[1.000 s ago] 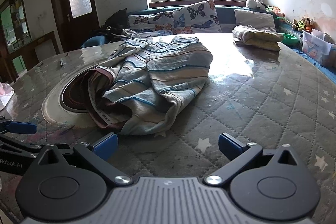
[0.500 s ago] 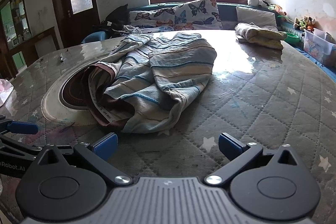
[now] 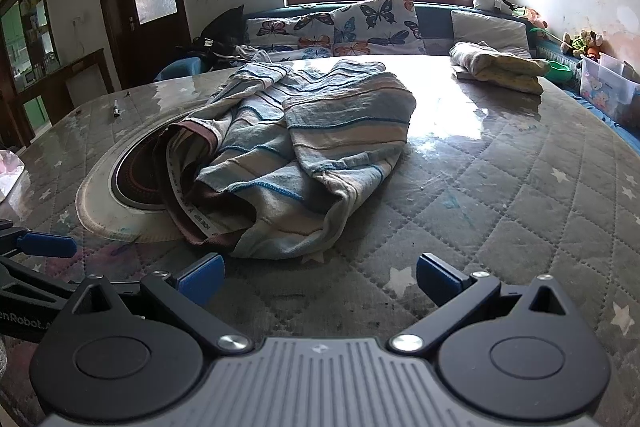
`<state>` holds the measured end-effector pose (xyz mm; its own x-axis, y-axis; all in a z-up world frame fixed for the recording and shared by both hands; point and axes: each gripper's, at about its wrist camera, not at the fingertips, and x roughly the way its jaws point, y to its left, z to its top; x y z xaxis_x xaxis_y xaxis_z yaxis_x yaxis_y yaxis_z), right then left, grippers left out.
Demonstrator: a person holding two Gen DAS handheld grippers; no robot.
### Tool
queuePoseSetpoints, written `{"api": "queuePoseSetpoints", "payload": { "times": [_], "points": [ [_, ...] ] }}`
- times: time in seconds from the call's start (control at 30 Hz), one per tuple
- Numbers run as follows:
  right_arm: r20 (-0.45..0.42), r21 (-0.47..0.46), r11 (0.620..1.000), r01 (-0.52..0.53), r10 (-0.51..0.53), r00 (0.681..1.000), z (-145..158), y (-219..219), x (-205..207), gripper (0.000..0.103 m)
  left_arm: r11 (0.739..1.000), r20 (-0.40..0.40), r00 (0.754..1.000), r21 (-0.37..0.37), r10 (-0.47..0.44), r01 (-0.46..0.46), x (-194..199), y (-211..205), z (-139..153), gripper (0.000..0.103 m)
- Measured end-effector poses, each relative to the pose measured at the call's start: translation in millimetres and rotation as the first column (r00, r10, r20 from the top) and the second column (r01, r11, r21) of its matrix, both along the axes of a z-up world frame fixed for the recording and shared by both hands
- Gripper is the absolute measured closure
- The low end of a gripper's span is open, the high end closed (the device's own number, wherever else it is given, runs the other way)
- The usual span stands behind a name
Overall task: Fold clothes
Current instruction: 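Move both grippers toward the crumpled striped cloth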
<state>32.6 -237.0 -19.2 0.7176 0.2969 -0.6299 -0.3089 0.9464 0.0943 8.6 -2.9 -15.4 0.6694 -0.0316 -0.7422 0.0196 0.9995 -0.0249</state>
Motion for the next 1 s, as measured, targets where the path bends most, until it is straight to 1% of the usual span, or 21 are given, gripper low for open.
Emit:
{"api": "queuePoseSetpoints", "payload": {
  "times": [1.0],
  "points": [
    [-0.016, -0.024, 1.000, 0.002, -0.003, 1.000, 0, 1, 15, 0.000, 1.000, -0.024, 1.000, -0.001, -0.017, 0.017, 17, -1, 0, 0.000]
  ]
}}
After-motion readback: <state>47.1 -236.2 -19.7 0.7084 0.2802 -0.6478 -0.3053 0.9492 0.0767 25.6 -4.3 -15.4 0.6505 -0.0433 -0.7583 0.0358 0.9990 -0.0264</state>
